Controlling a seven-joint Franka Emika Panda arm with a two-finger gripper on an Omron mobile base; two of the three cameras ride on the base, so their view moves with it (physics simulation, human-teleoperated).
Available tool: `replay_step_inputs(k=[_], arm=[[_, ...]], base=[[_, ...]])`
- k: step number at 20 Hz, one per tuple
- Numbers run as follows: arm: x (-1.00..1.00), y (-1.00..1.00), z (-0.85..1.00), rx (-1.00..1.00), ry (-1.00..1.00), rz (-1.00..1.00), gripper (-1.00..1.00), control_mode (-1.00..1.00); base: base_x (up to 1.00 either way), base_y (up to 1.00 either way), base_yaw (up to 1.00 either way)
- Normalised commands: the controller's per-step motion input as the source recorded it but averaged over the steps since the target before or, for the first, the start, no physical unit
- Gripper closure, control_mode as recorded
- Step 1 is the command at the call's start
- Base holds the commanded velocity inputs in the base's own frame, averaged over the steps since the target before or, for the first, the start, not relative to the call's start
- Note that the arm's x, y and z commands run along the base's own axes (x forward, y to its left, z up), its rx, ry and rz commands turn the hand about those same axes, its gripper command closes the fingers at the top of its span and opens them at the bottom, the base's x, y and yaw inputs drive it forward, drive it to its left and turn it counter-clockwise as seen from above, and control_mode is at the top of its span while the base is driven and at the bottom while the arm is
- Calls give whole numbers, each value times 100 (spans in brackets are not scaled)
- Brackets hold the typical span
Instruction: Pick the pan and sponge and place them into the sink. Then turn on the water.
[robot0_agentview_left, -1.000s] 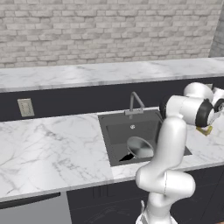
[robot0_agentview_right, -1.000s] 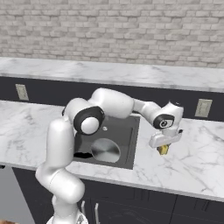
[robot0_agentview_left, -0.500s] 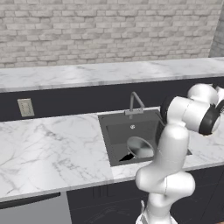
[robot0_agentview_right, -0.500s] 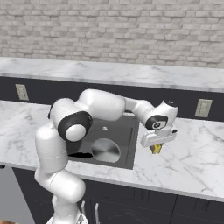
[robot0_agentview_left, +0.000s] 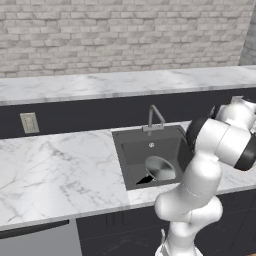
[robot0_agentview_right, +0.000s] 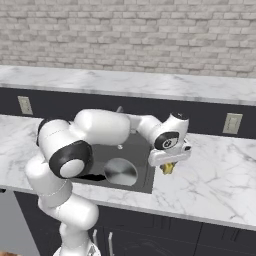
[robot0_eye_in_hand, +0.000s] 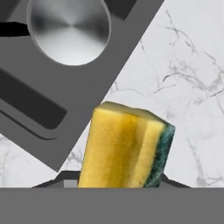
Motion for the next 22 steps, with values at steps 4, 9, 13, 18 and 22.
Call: replay_step_inputs(k=[4,9,13,18,22], arm=[[-8,42,15,-7,-1,-5,100,-100],[-10,44,6,-3,-2,-6,100,-100],[-11,48,0,0,-5,-6,100,-100],[-1,48,0,0,-4,-6,100,-100],[0,44,0,1,-6,-4,100,-100]], base=[[0,0,0],[0,0,0],[0,0,0],[0,0,0],[0,0,0]])
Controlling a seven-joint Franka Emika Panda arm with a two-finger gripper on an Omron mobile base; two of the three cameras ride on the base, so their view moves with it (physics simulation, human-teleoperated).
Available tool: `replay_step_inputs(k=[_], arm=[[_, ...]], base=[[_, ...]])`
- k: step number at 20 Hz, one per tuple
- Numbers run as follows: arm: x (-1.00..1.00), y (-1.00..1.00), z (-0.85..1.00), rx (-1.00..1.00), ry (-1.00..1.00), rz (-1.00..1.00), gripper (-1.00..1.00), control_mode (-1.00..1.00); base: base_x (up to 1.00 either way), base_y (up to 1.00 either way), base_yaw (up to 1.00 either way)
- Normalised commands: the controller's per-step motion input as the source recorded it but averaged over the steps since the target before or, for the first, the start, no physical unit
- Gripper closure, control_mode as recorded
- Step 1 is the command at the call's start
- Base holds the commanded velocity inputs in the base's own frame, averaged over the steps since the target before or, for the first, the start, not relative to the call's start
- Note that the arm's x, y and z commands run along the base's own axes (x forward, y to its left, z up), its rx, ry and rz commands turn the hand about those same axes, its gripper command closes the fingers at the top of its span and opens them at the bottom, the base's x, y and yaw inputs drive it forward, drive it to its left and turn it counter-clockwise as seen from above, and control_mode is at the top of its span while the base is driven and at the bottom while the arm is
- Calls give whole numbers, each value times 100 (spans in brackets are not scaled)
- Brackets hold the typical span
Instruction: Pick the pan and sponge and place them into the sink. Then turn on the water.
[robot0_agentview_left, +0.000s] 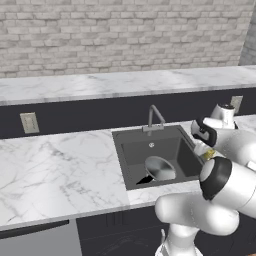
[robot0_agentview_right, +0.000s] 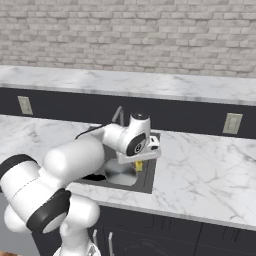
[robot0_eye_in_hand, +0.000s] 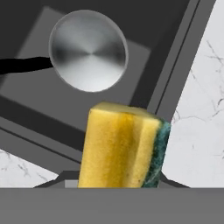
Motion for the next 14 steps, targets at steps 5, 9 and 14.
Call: replay_step_inputs(k=[5,9,14], arm=[[0,42,0,1,-9,-1,100,-100],[0,35,-1,0,-11,0,100,-100],[0,32,-4,0,-10,0,100,-100]], base=[[0,0,0],[0,0,0],[0,0,0]])
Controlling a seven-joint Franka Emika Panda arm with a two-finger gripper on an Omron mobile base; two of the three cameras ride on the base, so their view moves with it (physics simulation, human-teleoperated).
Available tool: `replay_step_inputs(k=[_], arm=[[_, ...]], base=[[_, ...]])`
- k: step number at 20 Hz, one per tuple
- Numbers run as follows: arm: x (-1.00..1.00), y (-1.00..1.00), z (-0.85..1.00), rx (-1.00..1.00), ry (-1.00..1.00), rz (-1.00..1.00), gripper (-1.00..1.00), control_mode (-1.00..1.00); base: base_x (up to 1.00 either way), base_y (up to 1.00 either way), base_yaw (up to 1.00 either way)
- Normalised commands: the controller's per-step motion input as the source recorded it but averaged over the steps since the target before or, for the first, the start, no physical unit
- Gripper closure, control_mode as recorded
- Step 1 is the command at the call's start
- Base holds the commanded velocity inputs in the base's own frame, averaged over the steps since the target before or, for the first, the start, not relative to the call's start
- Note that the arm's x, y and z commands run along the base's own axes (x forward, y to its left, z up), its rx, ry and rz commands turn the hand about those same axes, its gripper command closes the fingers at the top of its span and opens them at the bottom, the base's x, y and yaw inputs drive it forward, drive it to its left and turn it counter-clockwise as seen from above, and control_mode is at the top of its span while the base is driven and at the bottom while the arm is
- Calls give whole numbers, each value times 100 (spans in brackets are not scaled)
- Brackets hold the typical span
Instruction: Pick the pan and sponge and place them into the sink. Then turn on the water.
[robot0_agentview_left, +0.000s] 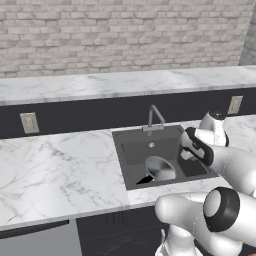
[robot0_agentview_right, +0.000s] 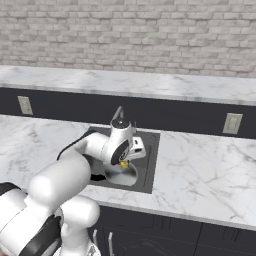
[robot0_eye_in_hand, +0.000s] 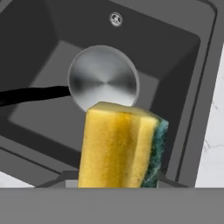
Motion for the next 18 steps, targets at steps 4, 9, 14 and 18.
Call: replay_step_inputs(k=[4,9,14,18], arm=[[0,26,-11,1,-6,0,100,-100],[4,18,-17,3,-1,0,100,-100],[9,19,-14,3,-1,2,100,-100],[6,18,-11,5,-5,1,100,-100]], base=[[0,0,0],[0,0,0],[0,0,0],[0,0,0]])
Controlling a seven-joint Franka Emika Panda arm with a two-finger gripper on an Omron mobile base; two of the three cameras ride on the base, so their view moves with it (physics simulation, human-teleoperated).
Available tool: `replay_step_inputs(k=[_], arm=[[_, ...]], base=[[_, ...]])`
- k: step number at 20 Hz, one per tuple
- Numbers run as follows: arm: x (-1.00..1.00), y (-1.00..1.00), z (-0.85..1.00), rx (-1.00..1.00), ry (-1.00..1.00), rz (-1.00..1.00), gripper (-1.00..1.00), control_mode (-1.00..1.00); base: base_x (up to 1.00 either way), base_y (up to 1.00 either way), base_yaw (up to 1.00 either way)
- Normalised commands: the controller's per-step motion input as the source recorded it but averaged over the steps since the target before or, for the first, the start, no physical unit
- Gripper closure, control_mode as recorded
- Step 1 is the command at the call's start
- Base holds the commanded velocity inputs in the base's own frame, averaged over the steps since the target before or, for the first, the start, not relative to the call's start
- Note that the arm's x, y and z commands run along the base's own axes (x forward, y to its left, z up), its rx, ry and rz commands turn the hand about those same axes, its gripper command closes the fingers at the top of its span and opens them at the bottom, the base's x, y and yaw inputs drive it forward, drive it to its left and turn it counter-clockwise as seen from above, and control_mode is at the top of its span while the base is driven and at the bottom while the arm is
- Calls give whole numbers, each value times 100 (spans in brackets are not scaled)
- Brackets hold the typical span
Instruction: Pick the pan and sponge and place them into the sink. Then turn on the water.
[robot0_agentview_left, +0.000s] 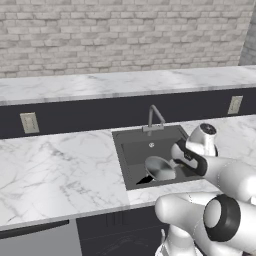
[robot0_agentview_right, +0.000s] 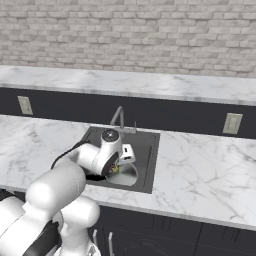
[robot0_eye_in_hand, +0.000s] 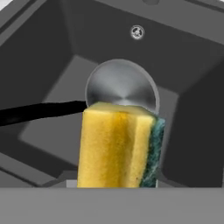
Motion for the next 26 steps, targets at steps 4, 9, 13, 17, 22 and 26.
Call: replay_step_inputs(k=[4,9,13,17,22,26], arm=[[7,16,-12,7,-6,0,100,-100],[9,13,-10,5,-8,0,100,-100],[18,11,-4,2,-4,0,100,-100],[16,14,-16,2,-1,0,100,-100],[11,12,-18,3,-2,0,100,-100],[8,7,-20,6,-2,1,100,-100]], base=[[0,0,0],[0,0,0],[0,0,0],[0,0,0],[0,0,0],[0,0,0]])
